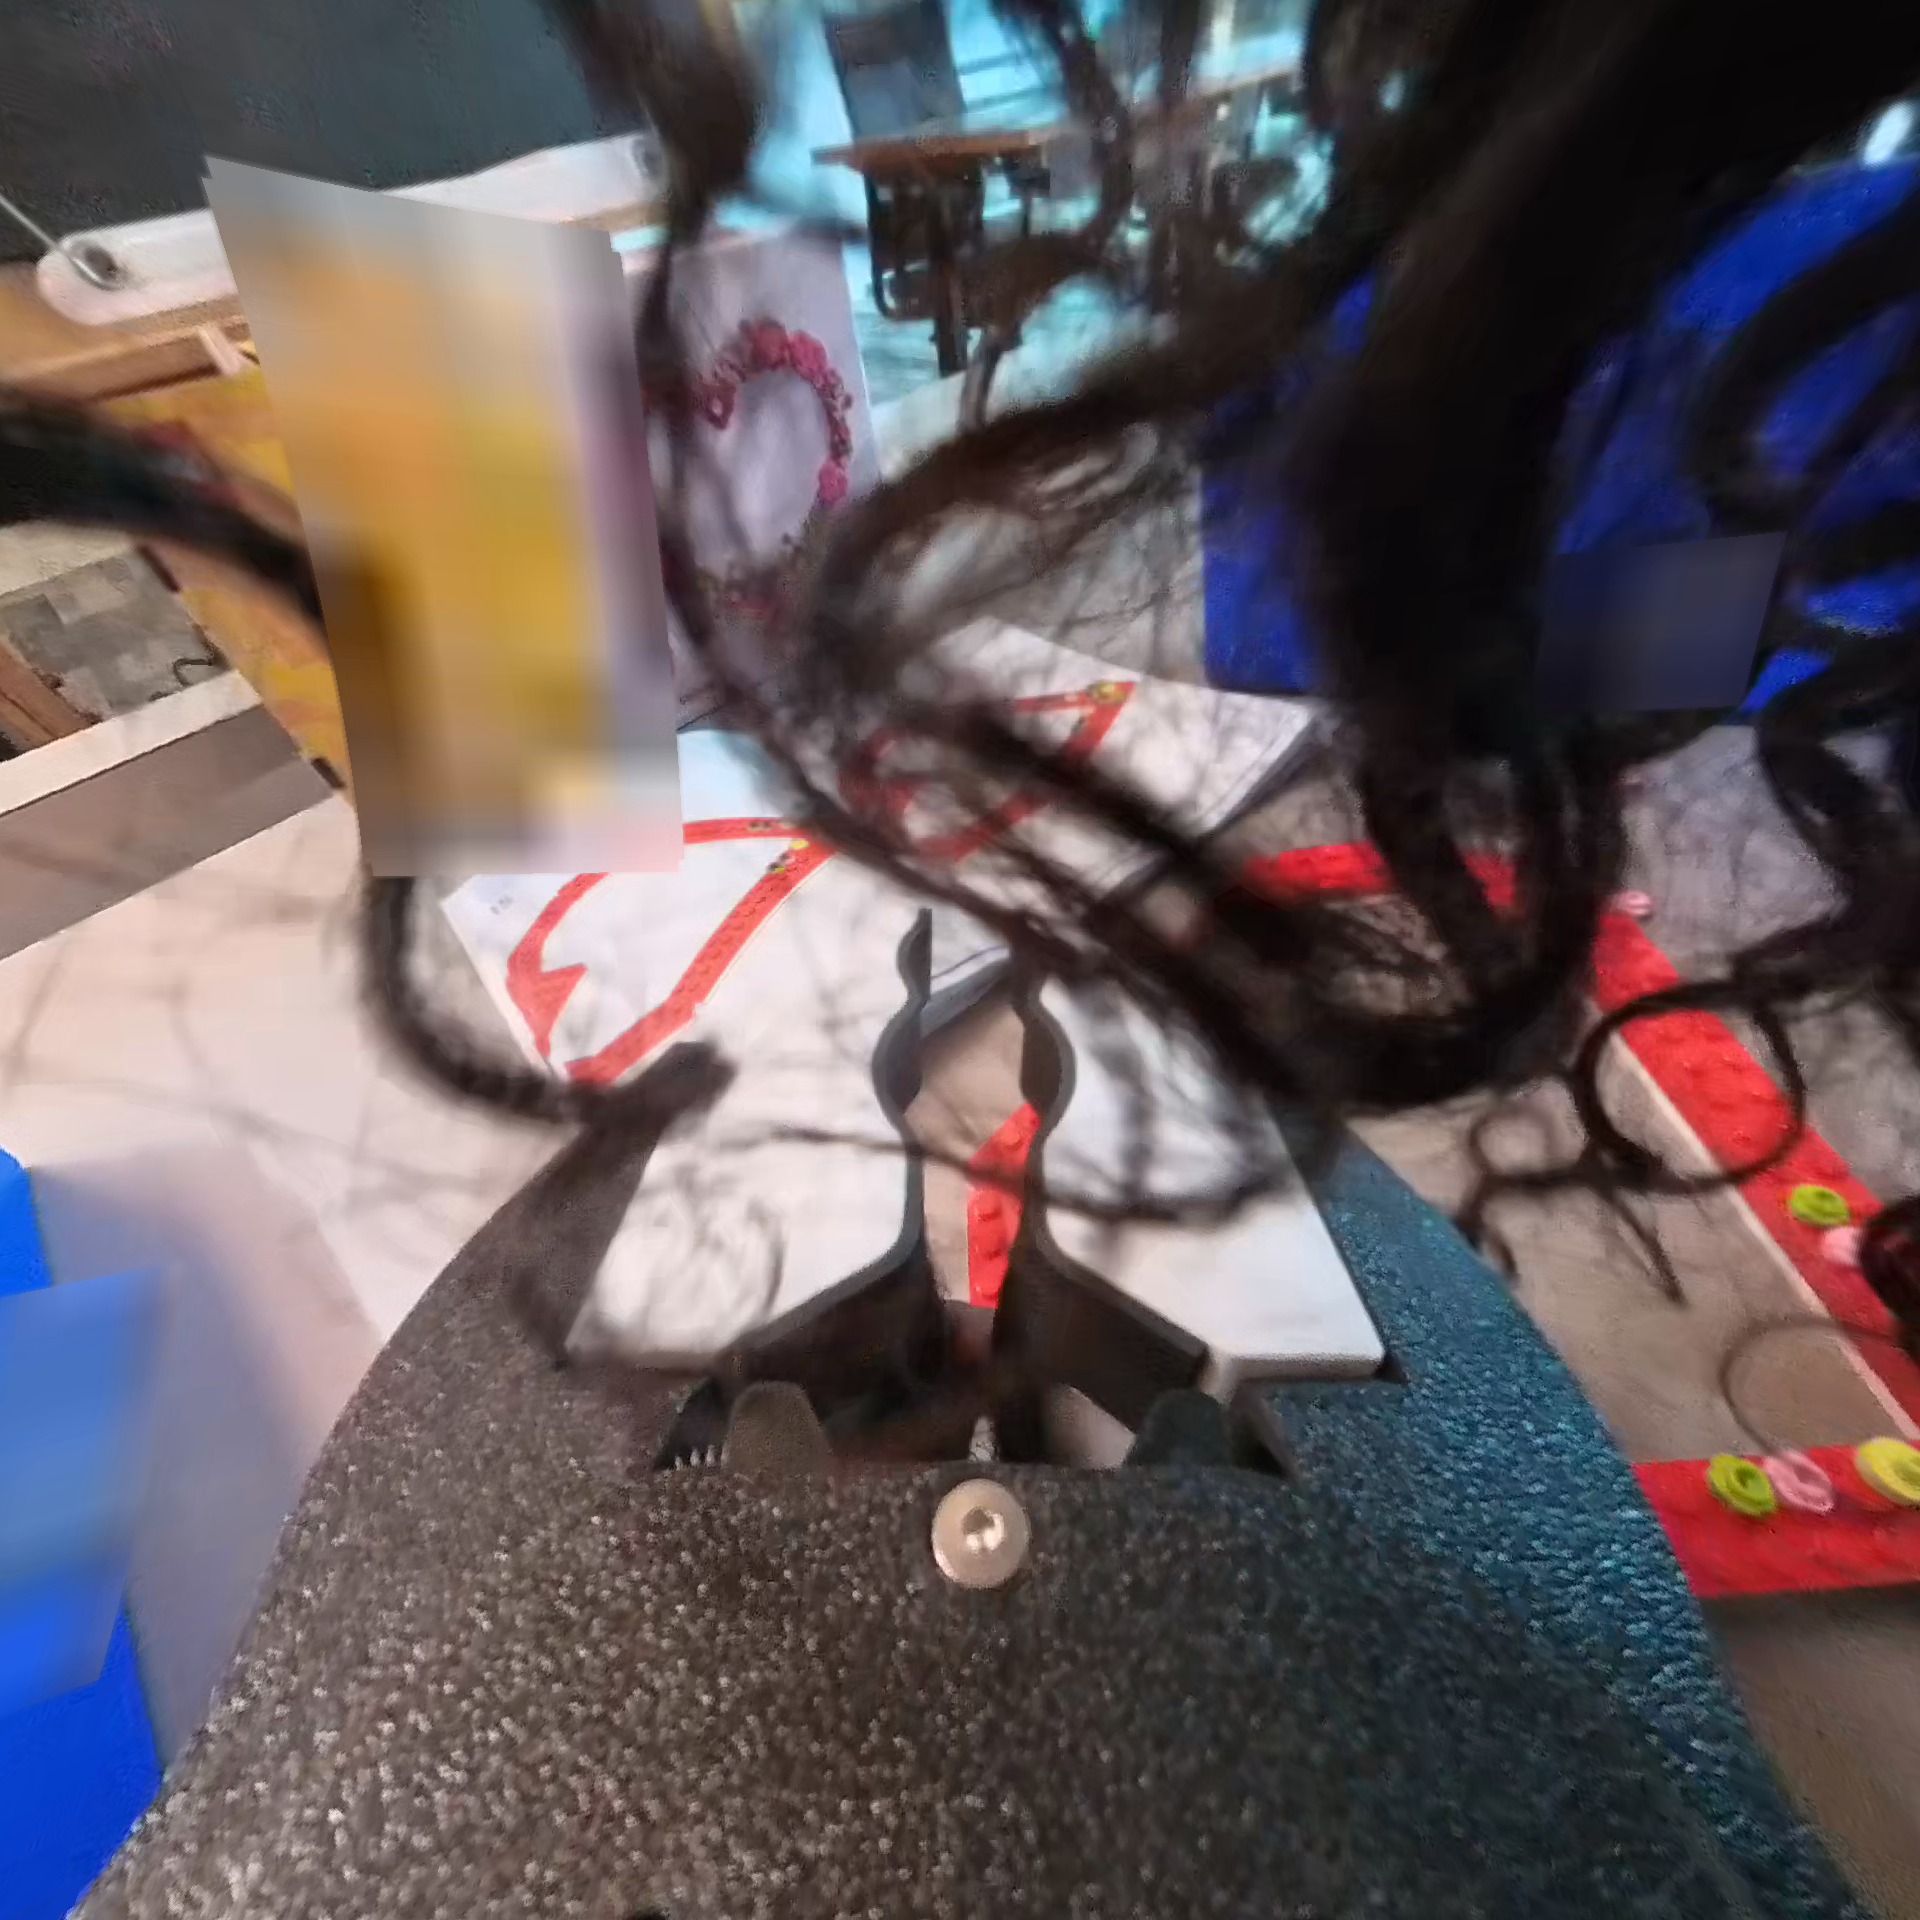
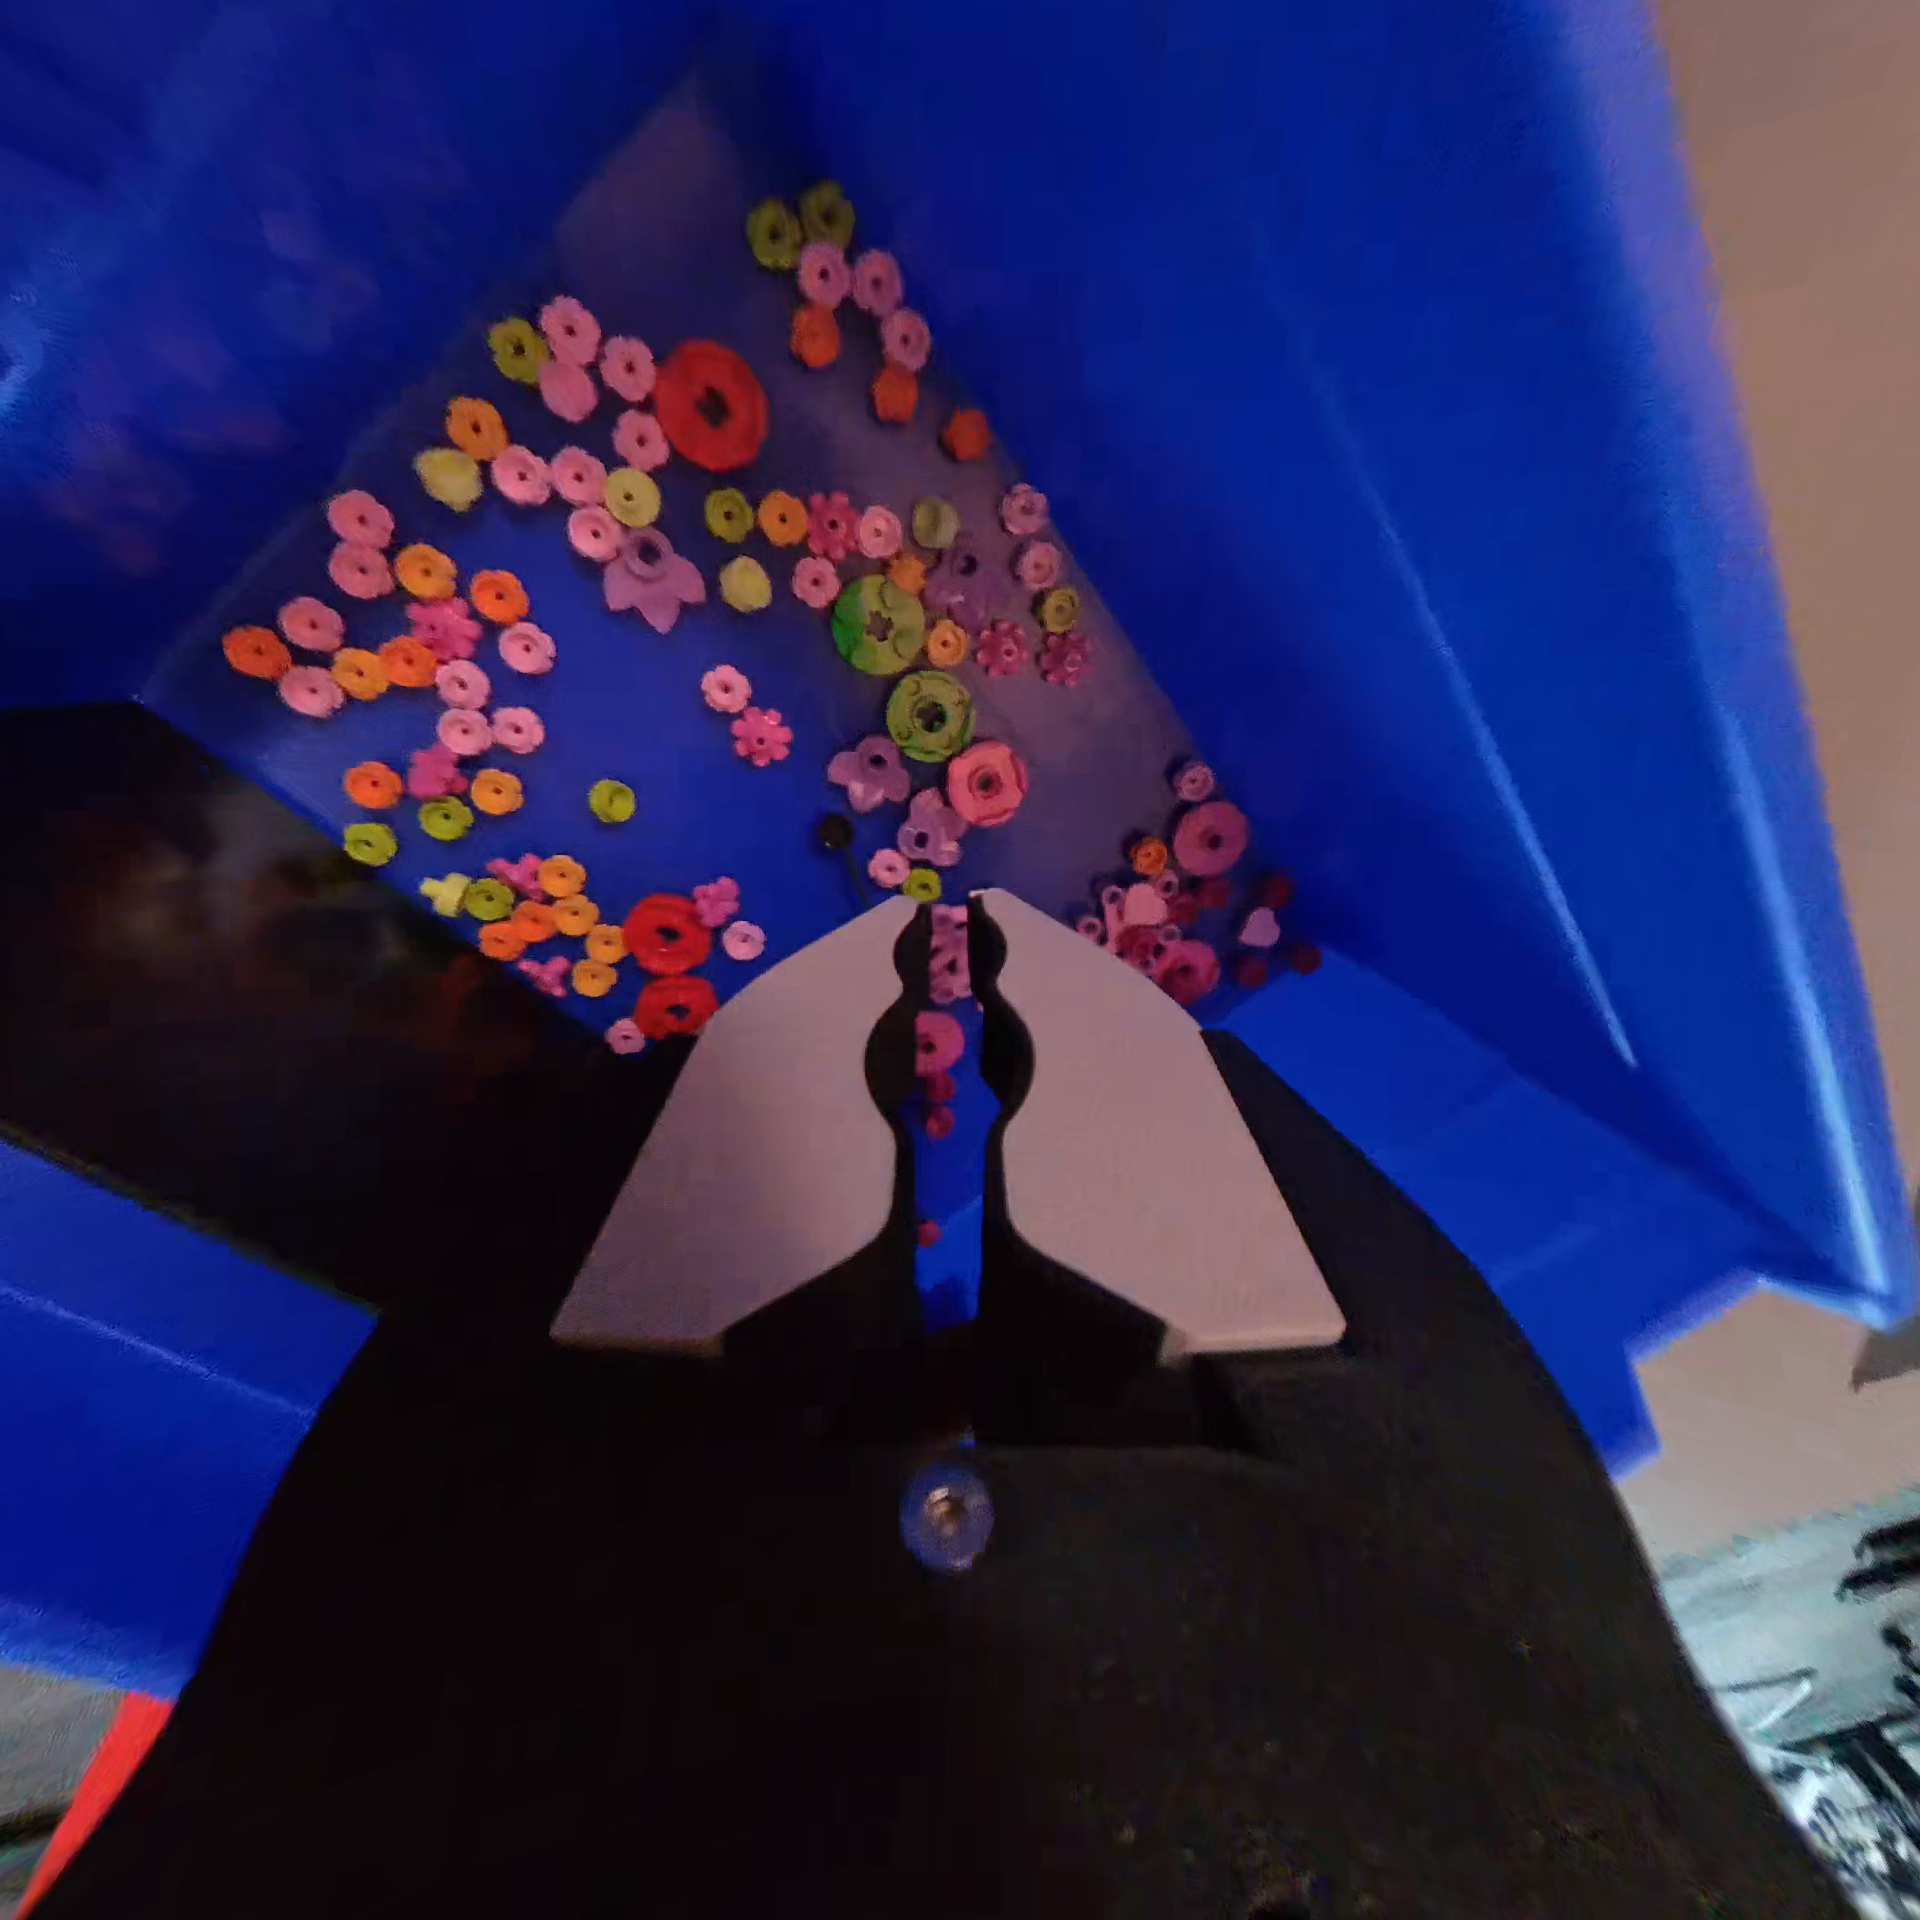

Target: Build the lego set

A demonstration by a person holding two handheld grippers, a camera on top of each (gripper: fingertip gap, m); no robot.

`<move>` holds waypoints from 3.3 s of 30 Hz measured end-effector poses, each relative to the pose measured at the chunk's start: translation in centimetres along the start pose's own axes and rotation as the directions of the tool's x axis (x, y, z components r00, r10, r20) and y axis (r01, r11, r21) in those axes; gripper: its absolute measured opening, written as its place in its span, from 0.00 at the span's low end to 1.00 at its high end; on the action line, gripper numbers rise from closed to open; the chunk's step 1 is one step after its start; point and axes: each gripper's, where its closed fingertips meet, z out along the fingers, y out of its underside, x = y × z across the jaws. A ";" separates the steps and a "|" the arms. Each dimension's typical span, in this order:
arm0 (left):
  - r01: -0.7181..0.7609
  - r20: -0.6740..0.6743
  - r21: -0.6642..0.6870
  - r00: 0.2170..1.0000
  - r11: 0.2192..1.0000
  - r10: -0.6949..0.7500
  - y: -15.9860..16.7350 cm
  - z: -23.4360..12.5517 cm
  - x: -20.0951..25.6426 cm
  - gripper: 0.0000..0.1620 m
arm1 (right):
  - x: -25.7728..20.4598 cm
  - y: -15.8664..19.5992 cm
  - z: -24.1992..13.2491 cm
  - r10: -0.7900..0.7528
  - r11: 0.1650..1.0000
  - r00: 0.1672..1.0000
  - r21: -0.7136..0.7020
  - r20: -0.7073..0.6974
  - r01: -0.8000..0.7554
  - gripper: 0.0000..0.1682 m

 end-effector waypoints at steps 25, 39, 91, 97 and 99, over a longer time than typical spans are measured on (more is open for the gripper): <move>0.002 -0.008 0.032 1.000 0.999 -0.002 -0.7 -0.5 0.1 0.08 | -2.3 -2.2 -3.1 -0.007 0.982 1.000 0.187 -0.006 0.008 0.04; 0.011 0.001 0.028 1.000 1.000 -0.011 -0.7 -0.8 -0.4 0.08 | -16.5 -11.2 -7.2 0.309 0.909 0.932 0.346 -0.188 -0.231 0.04; 0.026 -0.059 0.099 0.998 0.995 -0.020 -1.6 -0.9 -0.8 0.09 | -3.6 -4.2 0.3 -0.322 0.933 0.936 0.212 0.140 0.289 0.11; -0.016 -0.069 0.090 0.997 0.996 0.023 -1.5 -0.6 -0.4 0.09 | -3.5 -4.2 1.2 -0.411 0.898 0.900 0.234 0.148 0.372 0.16; -0.020 -0.068 0.092 0.997 0.996 0.026 -1.5 -0.6 -0.4 0.09 | -3.4 -4.4 1.4 -0.441 0.882 0.888 0.248 0.132 0.401 0.16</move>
